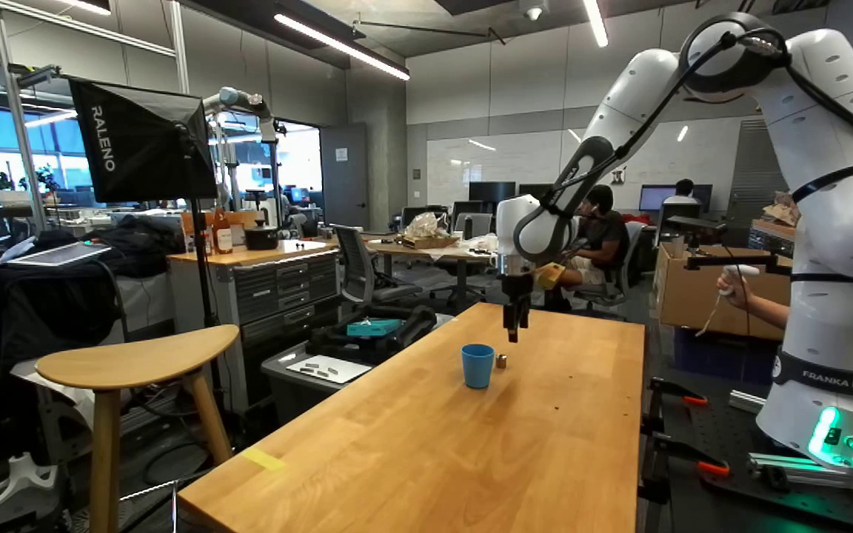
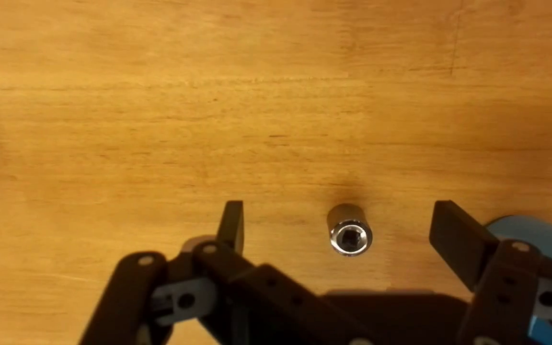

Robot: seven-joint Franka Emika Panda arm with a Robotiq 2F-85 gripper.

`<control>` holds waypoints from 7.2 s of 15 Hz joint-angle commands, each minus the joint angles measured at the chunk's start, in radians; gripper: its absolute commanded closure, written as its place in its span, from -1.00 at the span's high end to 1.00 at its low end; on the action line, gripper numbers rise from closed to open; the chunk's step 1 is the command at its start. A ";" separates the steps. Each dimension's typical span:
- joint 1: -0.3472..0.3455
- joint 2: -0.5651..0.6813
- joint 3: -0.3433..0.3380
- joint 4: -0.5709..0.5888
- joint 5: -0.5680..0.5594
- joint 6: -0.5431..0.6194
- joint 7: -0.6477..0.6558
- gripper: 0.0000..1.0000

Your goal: Put the metal thing in the cup

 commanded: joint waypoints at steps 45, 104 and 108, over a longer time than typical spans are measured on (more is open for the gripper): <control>0.033 0.225 -0.003 0.162 0.032 0.104 0.137 -0.81; -0.022 -0.001 0.099 0.304 0.137 -0.306 -0.137 1.00; -0.024 0.000 0.098 0.305 0.137 -0.316 -0.141 1.00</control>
